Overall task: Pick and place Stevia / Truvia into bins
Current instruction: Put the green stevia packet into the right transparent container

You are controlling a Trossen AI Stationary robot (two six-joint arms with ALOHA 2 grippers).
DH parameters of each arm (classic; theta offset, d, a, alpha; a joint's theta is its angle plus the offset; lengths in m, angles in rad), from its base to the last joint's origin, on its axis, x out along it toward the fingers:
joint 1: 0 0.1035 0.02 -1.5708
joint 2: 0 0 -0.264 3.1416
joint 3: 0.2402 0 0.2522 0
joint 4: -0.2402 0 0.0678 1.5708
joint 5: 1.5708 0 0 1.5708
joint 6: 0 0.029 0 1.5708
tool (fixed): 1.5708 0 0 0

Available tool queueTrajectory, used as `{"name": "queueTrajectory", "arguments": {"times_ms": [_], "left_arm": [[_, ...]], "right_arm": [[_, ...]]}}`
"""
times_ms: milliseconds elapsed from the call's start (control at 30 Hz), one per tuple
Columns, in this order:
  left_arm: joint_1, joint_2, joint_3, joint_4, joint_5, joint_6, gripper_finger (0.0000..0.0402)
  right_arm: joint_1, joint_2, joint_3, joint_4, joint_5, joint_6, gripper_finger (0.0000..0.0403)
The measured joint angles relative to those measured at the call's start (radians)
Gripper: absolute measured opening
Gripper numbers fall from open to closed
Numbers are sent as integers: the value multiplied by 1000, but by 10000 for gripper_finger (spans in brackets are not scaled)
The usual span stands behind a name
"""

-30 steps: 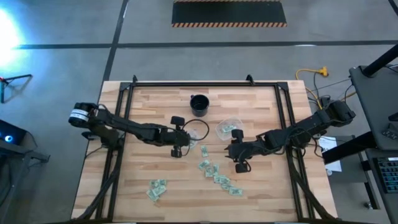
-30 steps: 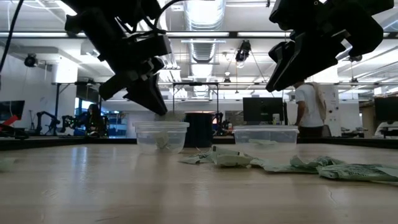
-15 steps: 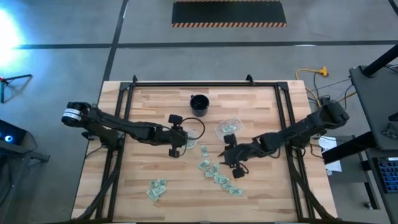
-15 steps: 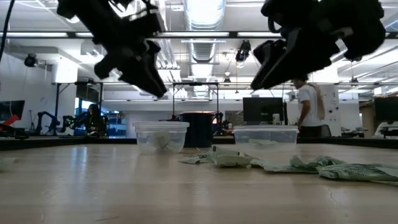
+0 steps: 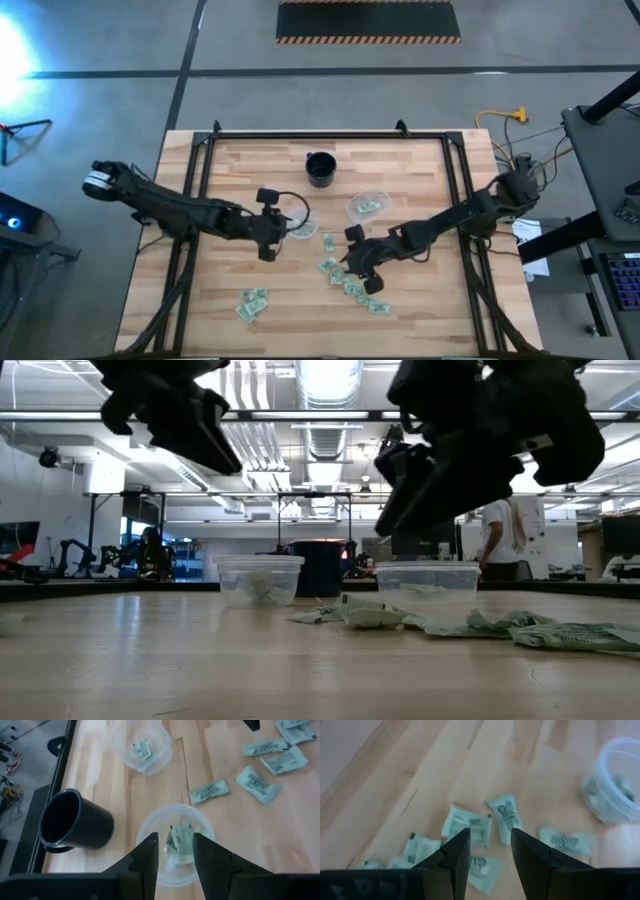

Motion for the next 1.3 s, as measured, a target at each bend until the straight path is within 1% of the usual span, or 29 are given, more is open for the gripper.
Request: {"name": "queueTrajectory", "arguments": {"times_ms": [133,300,433,600,667,733,900,1167,1300], "left_arm": [[-20,-9,-11,2,-5,-32,105],[-43,-8,-28,-2,-23,-59,105],[-60,-14,-45,-14,-26,-86,105],[-74,-28,-61,-18,-34,-111,105],[-77,-35,-67,-13,-35,-111,105],[-79,-40,-69,-13,-52,-112,105],[-81,-45,-70,-14,-57,-111,105],[-81,-40,-71,-14,-59,-110,105],[-81,-40,-71,-13,-60,-110,105]], "right_arm": [[-10,86,66,-28,-42,-16,132],[-25,179,146,-90,-43,-13,132],[-31,215,193,-129,-46,-12,130],[-33,242,230,-168,-55,-14,118],[-33,252,238,-177,-71,-13,111],[-32,264,245,-180,-73,-12,103],[-32,282,249,-185,-75,-1,79],[-32,260,230,-188,-59,-21,14],[-33,237,222,-191,-26,-24,9]]}}
